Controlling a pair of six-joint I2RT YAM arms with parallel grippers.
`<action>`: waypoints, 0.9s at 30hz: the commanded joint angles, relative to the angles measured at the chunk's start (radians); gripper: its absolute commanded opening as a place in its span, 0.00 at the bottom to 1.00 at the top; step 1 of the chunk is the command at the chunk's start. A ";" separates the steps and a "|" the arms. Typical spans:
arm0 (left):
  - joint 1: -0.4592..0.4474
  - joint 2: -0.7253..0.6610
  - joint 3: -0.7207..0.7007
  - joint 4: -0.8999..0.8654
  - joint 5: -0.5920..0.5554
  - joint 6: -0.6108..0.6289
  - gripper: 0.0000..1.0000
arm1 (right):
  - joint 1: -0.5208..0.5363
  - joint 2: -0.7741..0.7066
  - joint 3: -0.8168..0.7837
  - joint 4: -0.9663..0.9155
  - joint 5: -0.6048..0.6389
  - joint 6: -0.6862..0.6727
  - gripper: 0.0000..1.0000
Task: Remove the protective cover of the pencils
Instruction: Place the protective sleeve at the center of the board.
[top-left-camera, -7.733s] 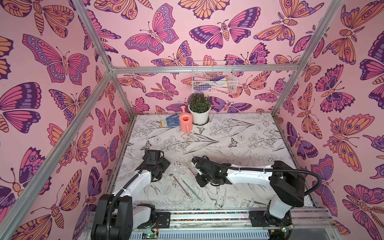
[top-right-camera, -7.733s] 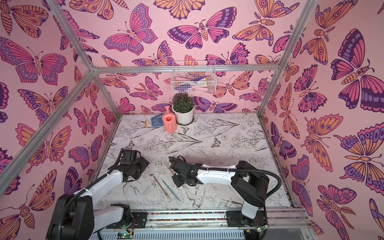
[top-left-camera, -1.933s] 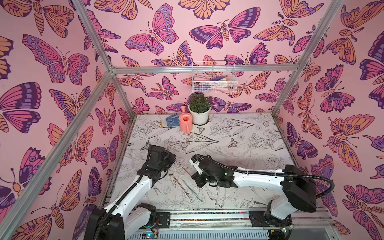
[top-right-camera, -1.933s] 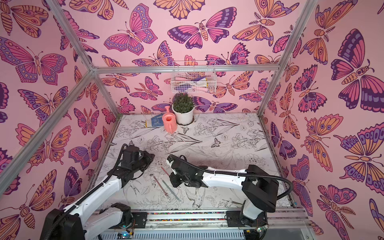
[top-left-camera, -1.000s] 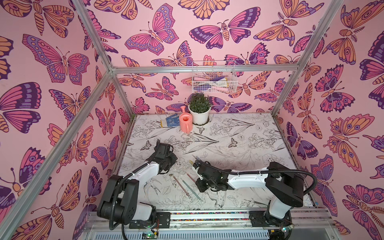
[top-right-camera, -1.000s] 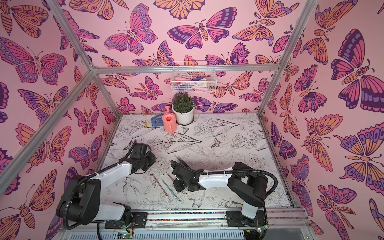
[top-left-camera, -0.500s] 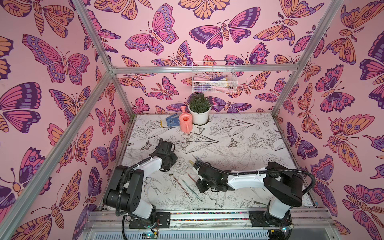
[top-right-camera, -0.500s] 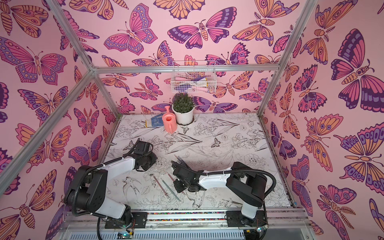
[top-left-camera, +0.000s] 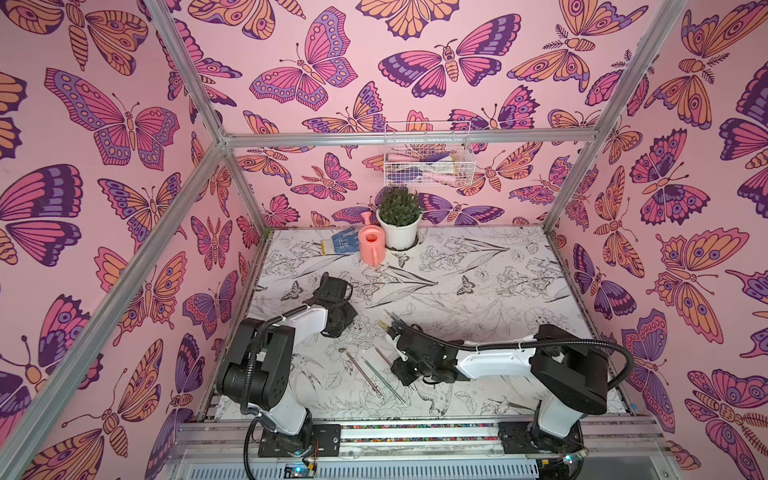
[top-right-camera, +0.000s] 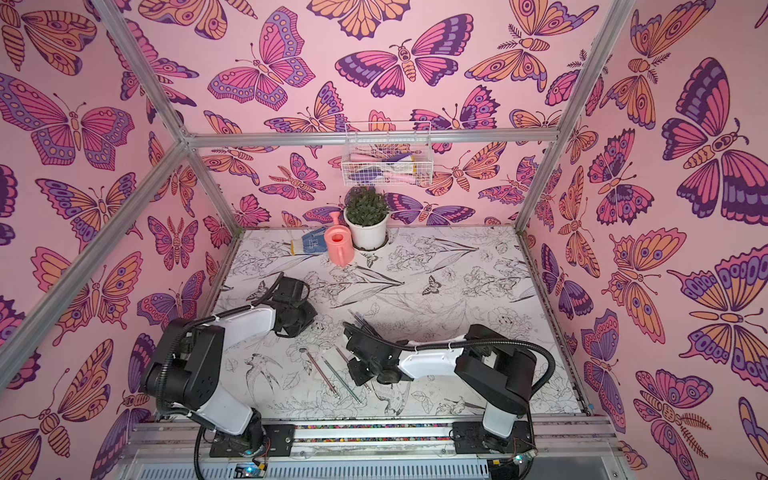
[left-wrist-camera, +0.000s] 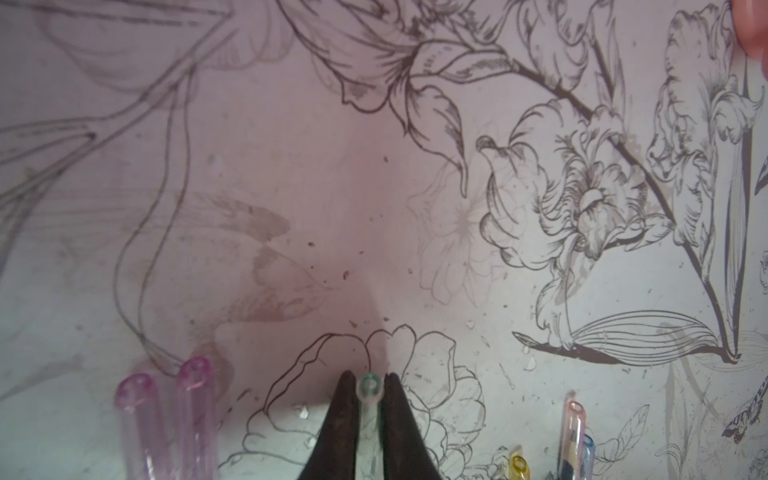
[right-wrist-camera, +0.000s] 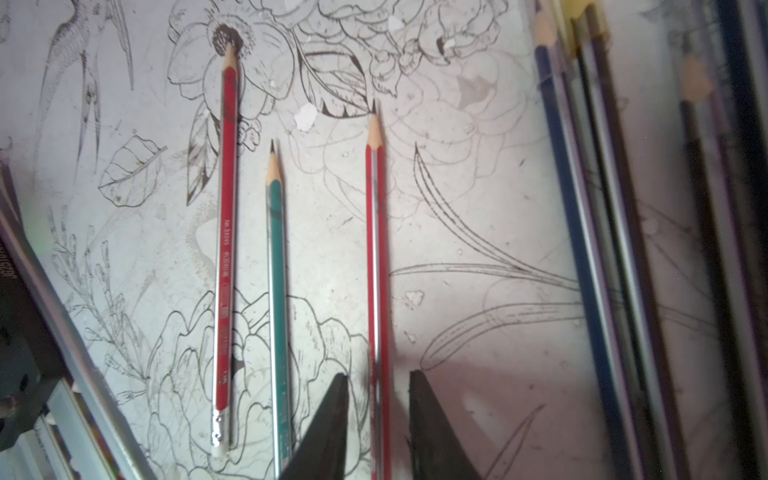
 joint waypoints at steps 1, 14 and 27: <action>0.006 0.028 0.012 -0.068 -0.017 0.006 0.07 | 0.008 -0.074 0.037 -0.064 0.029 -0.027 0.33; 0.007 0.016 0.027 -0.104 -0.025 0.008 0.24 | -0.059 -0.228 0.012 -0.162 0.108 -0.058 0.39; 0.006 -0.054 0.062 -0.156 0.003 0.012 0.26 | -0.111 -0.146 -0.011 -0.111 0.035 -0.033 0.37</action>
